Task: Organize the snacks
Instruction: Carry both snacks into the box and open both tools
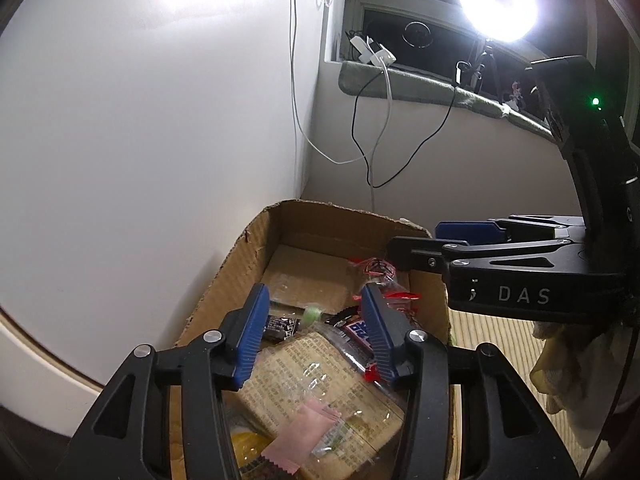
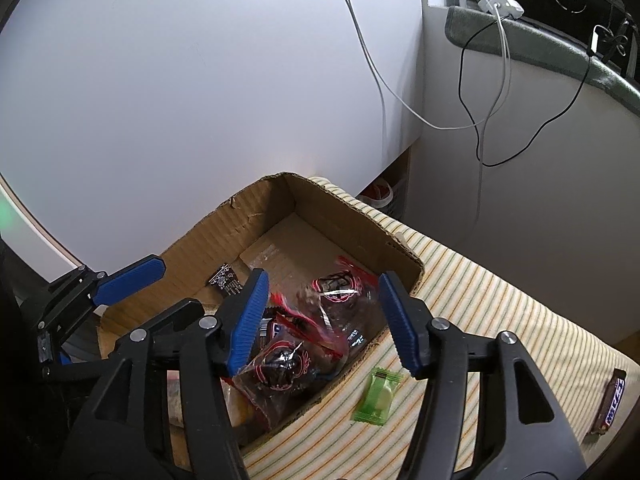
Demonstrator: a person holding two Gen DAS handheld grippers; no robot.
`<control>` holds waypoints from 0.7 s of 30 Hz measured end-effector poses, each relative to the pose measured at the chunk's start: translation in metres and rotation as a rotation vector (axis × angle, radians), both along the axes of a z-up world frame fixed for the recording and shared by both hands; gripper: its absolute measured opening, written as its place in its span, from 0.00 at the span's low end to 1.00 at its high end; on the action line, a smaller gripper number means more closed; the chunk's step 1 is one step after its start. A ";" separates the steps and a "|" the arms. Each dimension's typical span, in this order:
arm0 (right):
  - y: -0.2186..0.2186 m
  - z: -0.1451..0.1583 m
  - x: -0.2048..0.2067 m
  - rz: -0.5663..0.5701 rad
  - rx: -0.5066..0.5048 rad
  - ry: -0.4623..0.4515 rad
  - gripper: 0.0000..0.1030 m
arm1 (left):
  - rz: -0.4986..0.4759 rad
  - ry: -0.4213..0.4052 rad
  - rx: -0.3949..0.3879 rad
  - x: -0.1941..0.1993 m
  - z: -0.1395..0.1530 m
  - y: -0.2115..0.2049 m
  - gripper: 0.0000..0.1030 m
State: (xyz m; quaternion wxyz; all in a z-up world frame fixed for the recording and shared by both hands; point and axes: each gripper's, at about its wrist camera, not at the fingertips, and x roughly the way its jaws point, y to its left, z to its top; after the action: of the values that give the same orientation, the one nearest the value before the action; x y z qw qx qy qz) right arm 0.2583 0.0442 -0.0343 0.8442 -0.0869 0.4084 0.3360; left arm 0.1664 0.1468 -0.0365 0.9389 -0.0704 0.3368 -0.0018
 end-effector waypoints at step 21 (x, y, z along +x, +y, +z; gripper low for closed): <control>-0.055 0.043 -0.062 -0.059 -0.019 -0.195 0.85 | -0.055 -0.083 0.010 -0.053 0.031 -0.041 0.58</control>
State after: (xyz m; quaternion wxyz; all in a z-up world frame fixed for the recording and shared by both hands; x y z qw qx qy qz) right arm 0.1964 -0.0112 0.0084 0.8887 -0.1150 0.3299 0.2970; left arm 0.1137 0.1053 -0.0050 0.9520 -0.0562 0.2996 -0.0288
